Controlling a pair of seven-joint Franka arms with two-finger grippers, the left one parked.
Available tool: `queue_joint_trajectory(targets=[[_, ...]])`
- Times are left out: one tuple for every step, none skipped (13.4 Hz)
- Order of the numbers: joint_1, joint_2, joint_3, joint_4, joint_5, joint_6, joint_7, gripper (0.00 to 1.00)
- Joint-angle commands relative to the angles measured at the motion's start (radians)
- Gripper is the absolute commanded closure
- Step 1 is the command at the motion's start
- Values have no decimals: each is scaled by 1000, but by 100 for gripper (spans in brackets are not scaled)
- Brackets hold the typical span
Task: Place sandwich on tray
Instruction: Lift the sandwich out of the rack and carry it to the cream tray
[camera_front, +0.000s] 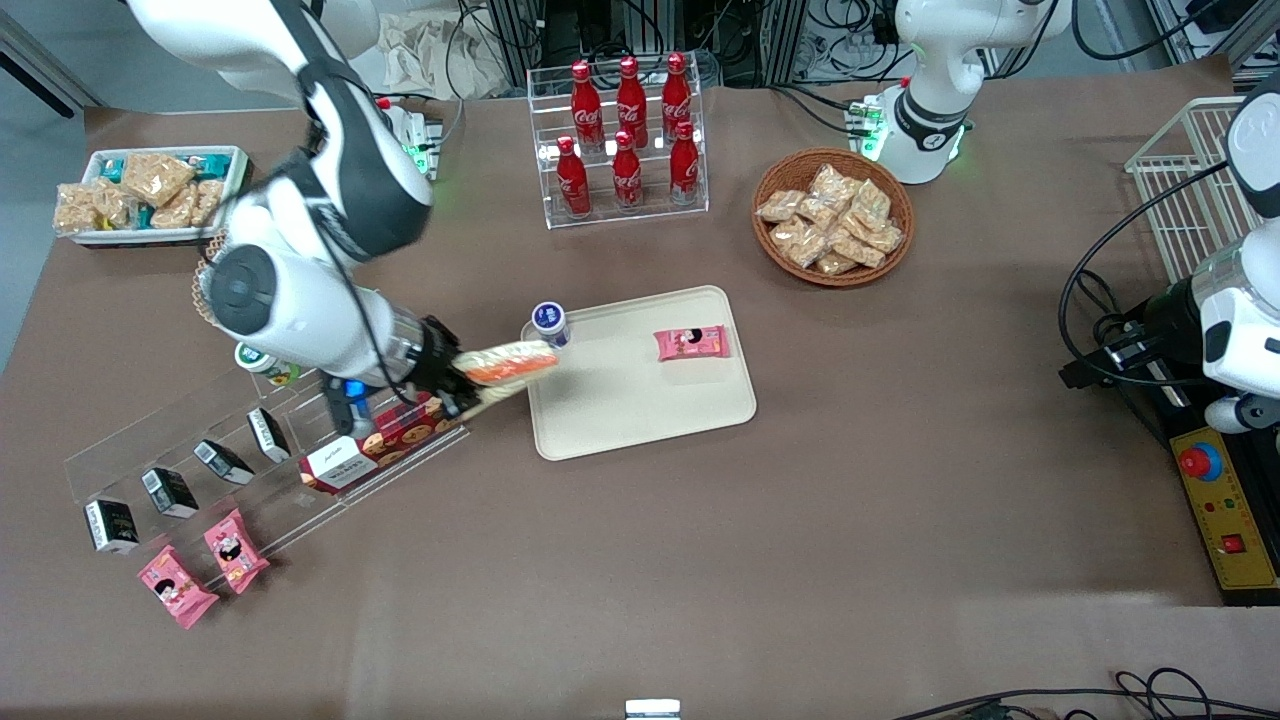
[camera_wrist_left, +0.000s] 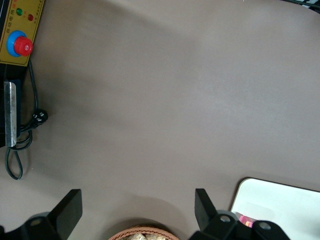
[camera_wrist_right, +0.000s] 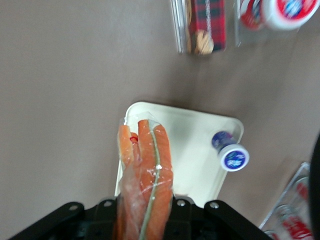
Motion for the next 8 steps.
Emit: queue_joint_trajectory(targets=[[46,111,-12,42,24,76,91,100],[69,140,-14,42,22,110,95,100],[80,166,-14,42,24,151,105,100],[82,191,-14,41,19,186,137,100],[97,209,-12,42,10,211,159,100],[123,220,-12,41,8,226,173,100],[138,232,-12,41,8,242,187,100],[161,252,-12,41,8,271,216,100]])
